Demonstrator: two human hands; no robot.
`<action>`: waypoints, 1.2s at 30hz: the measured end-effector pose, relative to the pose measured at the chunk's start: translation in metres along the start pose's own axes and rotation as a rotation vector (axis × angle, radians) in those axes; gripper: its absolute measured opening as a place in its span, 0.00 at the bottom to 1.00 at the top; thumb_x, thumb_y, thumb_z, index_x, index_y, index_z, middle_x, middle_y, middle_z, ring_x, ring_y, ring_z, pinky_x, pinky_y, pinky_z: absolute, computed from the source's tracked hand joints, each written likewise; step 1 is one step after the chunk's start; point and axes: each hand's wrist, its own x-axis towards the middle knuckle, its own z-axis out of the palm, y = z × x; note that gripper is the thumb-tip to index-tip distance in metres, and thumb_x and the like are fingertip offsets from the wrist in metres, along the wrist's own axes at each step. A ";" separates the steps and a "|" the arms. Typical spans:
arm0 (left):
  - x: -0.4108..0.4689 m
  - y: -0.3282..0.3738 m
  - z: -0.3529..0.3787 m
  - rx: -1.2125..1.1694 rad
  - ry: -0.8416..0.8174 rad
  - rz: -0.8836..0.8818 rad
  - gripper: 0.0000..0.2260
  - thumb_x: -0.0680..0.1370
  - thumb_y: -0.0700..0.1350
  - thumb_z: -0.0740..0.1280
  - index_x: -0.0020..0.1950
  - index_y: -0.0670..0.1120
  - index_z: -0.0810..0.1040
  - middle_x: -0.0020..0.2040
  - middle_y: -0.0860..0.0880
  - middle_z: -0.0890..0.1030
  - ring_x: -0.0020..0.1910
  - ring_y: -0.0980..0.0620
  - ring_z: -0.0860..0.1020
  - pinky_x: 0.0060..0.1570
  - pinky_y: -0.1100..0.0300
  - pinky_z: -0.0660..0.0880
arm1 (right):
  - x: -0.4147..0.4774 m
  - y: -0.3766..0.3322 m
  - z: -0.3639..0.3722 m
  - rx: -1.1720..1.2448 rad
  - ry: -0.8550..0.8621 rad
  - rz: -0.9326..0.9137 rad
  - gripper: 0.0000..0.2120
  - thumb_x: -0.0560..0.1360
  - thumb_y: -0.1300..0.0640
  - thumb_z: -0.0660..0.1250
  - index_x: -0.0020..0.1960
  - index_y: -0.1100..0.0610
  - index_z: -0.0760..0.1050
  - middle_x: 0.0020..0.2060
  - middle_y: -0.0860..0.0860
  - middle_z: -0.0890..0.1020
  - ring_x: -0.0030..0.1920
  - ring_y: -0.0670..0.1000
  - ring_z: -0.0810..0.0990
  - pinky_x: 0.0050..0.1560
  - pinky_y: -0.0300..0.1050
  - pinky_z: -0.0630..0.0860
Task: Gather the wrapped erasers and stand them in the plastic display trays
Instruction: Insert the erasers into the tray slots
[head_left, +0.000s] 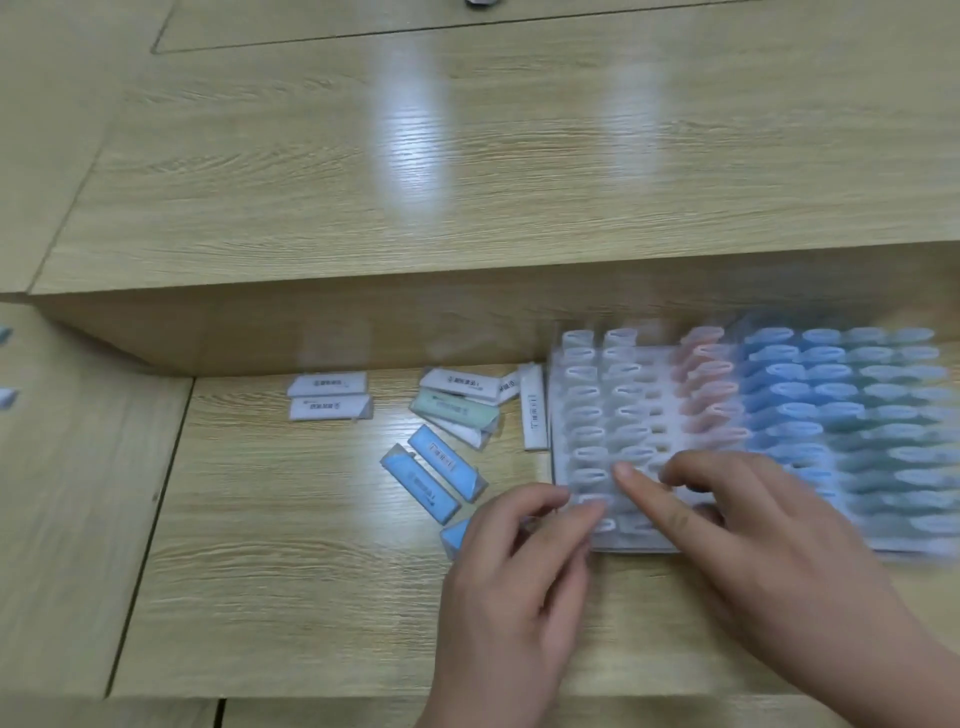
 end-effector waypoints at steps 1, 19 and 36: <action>0.000 -0.004 -0.007 0.004 -0.002 0.009 0.11 0.78 0.42 0.69 0.59 0.49 0.84 0.57 0.51 0.79 0.54 0.53 0.80 0.51 0.59 0.77 | 0.007 -0.003 -0.004 0.017 0.038 0.010 0.29 0.71 0.69 0.58 0.70 0.53 0.72 0.53 0.55 0.76 0.47 0.56 0.73 0.46 0.48 0.71; 0.041 -0.094 -0.086 0.429 -0.099 -0.499 0.12 0.72 0.52 0.75 0.53 0.52 0.81 0.56 0.53 0.71 0.56 0.50 0.67 0.55 0.60 0.63 | 0.140 -0.099 0.066 -0.183 -0.368 0.245 0.20 0.44 0.59 0.80 0.29 0.56 0.71 0.21 0.53 0.74 0.26 0.56 0.75 0.31 0.43 0.60; 0.091 0.037 -0.085 -0.215 -0.026 -0.363 0.07 0.75 0.47 0.72 0.48 0.60 0.84 0.46 0.53 0.85 0.42 0.58 0.82 0.45 0.69 0.76 | 0.023 0.015 -0.073 0.453 0.038 0.512 0.17 0.76 0.55 0.63 0.61 0.41 0.78 0.45 0.40 0.77 0.45 0.43 0.78 0.45 0.30 0.70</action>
